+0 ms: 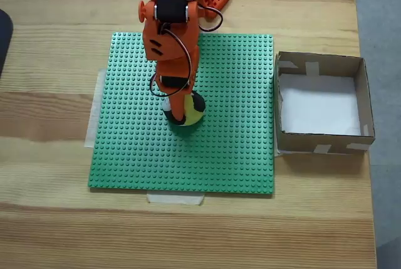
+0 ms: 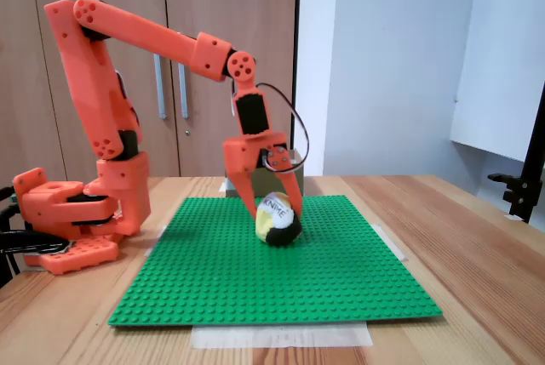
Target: Pick the ball and put it in the box.
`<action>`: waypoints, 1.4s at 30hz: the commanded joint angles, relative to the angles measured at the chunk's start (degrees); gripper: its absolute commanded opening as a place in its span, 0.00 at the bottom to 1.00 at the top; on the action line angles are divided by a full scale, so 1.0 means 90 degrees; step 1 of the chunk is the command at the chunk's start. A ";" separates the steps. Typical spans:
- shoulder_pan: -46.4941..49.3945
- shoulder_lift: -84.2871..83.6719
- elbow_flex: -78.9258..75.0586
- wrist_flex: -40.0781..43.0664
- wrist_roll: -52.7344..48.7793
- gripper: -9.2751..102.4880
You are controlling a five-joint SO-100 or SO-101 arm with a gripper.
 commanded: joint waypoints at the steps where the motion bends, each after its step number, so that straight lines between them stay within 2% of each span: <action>1: 0.0029 0.0439 -0.0078 -0.0049 0.0000 0.33; 2: 0.0029 0.0449 -0.0078 -0.0049 -0.0010 0.32; 4: 0.0029 0.0469 -0.0078 -0.0049 -0.0117 0.24; 13: 0.0059 0.0596 -0.0127 -0.0059 -0.0107 0.08; 29: -0.0020 0.0615 -0.1523 0.0615 0.0010 0.08; 42: -0.1074 0.0615 -0.3584 0.1660 0.0410 0.08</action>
